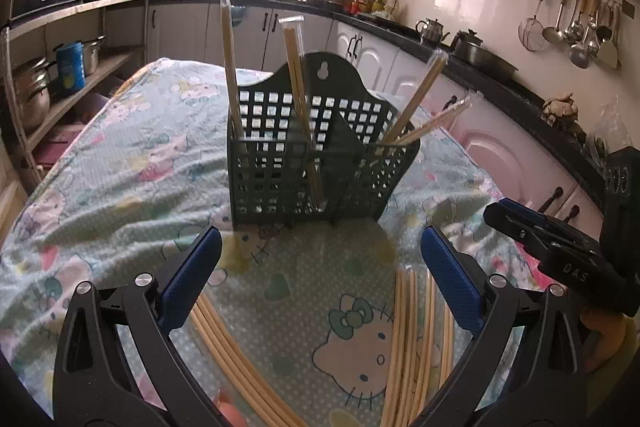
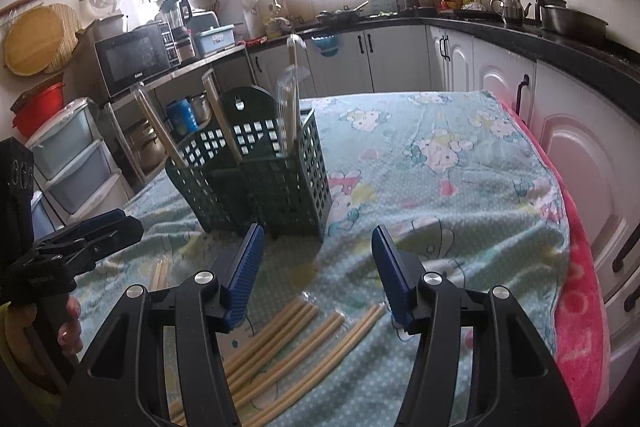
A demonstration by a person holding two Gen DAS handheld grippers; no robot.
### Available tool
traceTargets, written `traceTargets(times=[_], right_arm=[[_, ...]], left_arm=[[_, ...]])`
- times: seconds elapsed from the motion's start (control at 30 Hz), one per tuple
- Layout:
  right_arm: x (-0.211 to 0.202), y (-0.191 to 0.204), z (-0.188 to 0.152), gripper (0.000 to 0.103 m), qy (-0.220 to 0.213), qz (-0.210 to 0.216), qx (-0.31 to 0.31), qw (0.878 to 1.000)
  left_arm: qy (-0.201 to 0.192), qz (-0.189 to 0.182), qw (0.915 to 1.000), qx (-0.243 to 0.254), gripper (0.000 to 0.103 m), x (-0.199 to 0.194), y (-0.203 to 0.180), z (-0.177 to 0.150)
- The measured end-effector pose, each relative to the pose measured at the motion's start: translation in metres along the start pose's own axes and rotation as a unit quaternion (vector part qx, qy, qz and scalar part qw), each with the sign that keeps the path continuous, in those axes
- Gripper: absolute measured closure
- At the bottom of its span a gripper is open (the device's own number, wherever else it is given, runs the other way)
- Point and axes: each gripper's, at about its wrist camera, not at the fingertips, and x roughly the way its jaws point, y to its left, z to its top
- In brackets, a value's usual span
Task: Organize utensils
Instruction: 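Lower the left gripper onto a loose chopstick while the right gripper closes on another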
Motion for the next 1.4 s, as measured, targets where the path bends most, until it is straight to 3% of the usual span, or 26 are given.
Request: traceTargets(times=[0.33,0.8,1.0,1.13,1.4], right_arm=[[0.008,-0.009,-0.019,0.049,0.035,-0.011,0.004,0.999],[0.024,-0.018,-0.043,0.049,0.088,-0.024,0.007,0.996],[0.031,-0.021,-0.048,0.057,0.103,-0.026,0.009,0.994],[0.036,-0.024,-0.05,0.057,0.11,-0.027,0.014,0.994],[0.05,-0.029,-0.049,0.057,0.128,-0.033,0.02,0.991]], left_arm=[[0.051,-0.019,0.9985,0.007,0.027,0.015,-0.008,-0.021],[0.121,-0.047,0.9913,0.021,0.033,0.042,-0.029,-0.054],[0.139,-0.047,0.9885,0.039,0.053,0.051,-0.041,-0.064],[0.153,-0.047,0.9859,0.049,0.073,0.059,-0.047,-0.07],[0.163,-0.047,0.9836,0.06,0.077,0.069,-0.053,-0.072]])
